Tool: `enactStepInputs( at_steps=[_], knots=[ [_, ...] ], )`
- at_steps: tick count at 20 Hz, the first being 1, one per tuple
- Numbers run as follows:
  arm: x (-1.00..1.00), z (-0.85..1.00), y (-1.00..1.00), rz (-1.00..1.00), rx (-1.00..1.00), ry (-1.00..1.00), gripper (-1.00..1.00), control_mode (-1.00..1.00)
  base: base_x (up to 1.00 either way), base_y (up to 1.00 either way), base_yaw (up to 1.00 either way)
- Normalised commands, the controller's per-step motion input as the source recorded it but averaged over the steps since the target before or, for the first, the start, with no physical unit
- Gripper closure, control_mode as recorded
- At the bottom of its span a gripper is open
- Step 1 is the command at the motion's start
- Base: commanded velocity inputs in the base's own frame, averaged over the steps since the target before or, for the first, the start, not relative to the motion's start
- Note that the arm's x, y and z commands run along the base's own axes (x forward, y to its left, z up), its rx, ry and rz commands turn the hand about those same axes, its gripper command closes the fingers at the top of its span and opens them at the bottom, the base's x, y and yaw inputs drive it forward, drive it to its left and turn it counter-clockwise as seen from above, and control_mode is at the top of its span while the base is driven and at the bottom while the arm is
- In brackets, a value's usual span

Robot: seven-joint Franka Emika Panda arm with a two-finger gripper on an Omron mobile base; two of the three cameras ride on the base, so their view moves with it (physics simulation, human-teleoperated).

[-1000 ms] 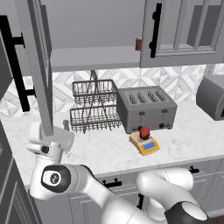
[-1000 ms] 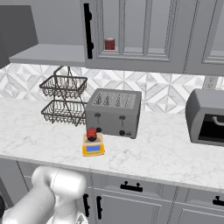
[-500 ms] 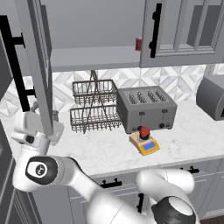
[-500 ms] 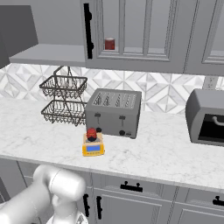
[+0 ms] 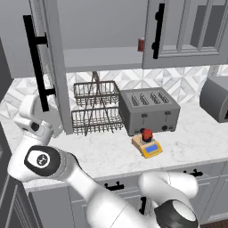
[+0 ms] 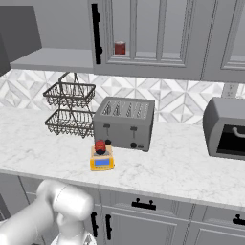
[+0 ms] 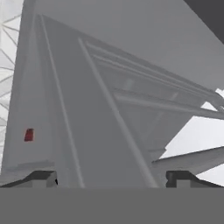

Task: Pick the jam and place it on the digital scale for weighing, and close the cabinet.

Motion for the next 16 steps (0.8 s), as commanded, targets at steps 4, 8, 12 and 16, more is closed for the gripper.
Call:
enactStepInputs(
  at_steps=[4, 8, 12, 16],
  knots=[
    [0.0, 0.21, -0.64, 0.0, 0.23, 0.0, -1.0, -1.0, 0.0, 0.0, 0.0],
    [0.05, 0.18, -0.73, 0.03, 0.22, 0.0, -1.0, -1.0, 0.0, 0.0, 0.0],
    [0.1, 0.12, -0.78, 0.09, 0.21, 0.0, -1.0, -1.0, 0.0, 0.0, 0.0],
    [0.12, 0.04, -0.8, 0.15, 0.19, 0.0, -1.0, -1.0, 0.0, 0.0, 0.0]
  ],
)
